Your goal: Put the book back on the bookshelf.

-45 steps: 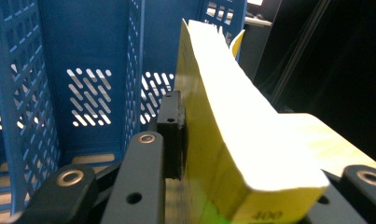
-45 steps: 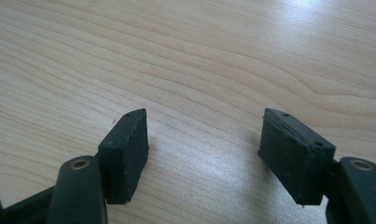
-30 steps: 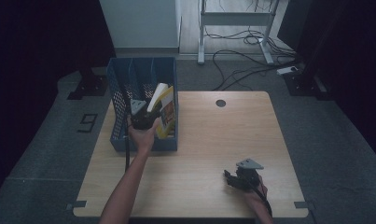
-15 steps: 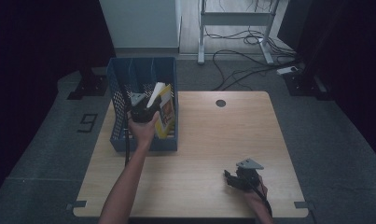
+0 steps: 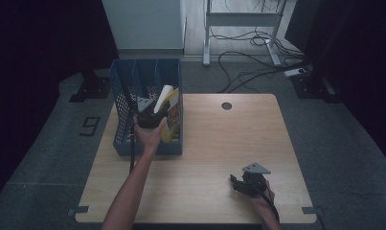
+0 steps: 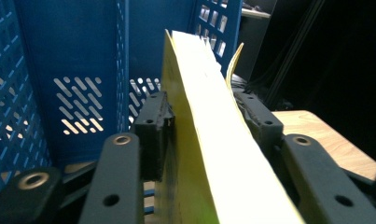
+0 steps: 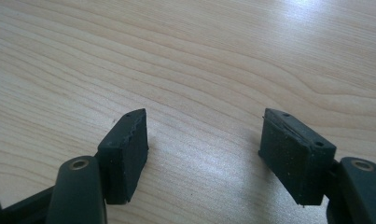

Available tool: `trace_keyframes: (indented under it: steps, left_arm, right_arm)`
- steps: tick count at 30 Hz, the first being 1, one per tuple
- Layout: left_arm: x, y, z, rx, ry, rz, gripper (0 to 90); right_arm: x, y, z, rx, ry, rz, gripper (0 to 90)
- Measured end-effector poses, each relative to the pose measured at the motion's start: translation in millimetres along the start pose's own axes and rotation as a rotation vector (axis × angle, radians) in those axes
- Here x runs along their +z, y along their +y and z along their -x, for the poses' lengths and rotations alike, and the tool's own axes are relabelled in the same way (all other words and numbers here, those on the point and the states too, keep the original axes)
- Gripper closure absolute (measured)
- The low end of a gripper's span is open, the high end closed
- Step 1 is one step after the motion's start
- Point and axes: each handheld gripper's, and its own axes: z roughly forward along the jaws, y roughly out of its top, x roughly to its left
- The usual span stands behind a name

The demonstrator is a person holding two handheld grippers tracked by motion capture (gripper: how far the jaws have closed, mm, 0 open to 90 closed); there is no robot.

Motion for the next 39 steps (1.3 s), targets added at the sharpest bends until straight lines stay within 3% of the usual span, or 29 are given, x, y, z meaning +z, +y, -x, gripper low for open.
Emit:
trace_keyframes:
  steps: [6,8,13,16,26,39]
  left_arm:
    - [0.9,-3.7,0.2,0.002,0.016,0.002,61.5]
    - [0.9,-3.8,0.3,0.002,0.02,0.005,67.6]
    - [1.2,-4.1,2.5,0.038,0.04,0.009,73.6]
    - [2.1,-4.1,4.3,0.048,0.05,0.012,74.4]
    - [10.4,0.4,4.5,0.014,0.056,0.016,75.0]
    - [13.4,15.1,8.3,0.013,0.088,0.043,75.0]
  right_arm:
    - [0.0,0.0,0.0,0.0,0.0,0.0,31.6]
    - [0.0,0.0,0.0,0.0,0.0,0.0,31.6]
    - [0.0,0.0,0.0,0.0,0.0,0.0,31.6]
    - [0.0,0.0,0.0,0.0,0.0,0.0,31.6]
    - [0.0,0.0,0.2,0.001,0.002,0.001,31.6]
    - [0.0,0.0,0.0,0.001,0.002,0.0,31.6]
